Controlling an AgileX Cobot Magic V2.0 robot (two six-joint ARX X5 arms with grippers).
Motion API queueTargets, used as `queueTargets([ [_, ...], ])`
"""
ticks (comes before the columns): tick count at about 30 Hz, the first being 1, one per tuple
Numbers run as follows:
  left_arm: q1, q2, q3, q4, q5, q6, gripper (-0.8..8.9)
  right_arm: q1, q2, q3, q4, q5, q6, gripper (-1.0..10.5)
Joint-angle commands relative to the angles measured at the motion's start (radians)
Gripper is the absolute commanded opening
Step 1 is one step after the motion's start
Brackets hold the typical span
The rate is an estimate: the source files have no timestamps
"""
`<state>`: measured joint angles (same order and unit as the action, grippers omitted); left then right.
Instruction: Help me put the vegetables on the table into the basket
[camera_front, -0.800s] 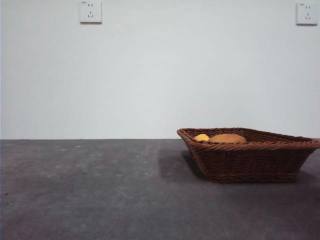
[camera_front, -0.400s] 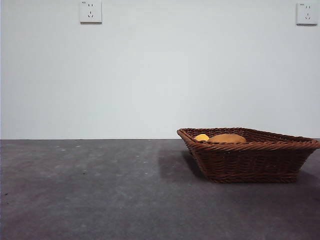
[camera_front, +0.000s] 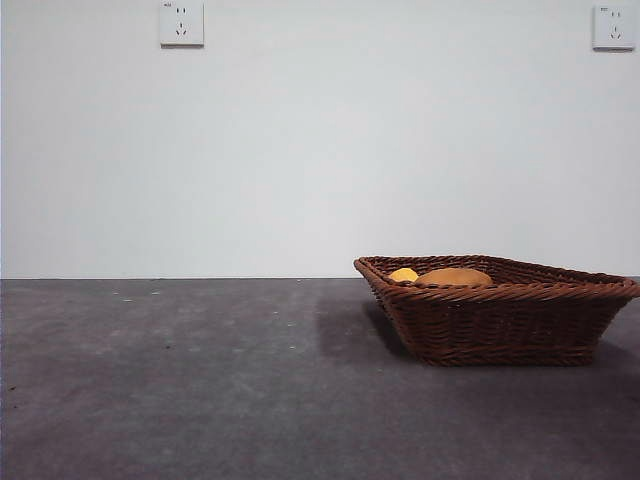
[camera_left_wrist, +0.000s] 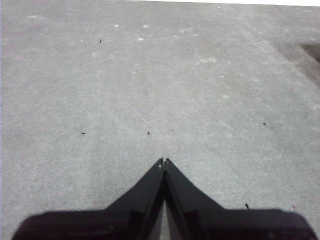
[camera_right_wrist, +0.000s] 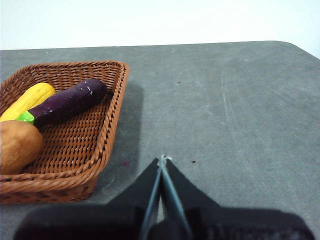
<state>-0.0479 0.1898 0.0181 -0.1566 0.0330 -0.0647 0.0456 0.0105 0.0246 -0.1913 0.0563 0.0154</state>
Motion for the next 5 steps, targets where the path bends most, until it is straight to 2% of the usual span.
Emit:
queueTargets([
  [1, 0.002, 0.0, -0.011, 0.0, 0.0, -0.006, -0.04, -0.001, -0.002, -0.007, 0.003, 0.004, 0.01, 0.0],
  [5, 0.002, 0.0, -0.011, 0.0, 0.0, -0.006, -0.04, -0.001, -0.002, -0.007, 0.003, 0.004, 0.01, 0.0],
])
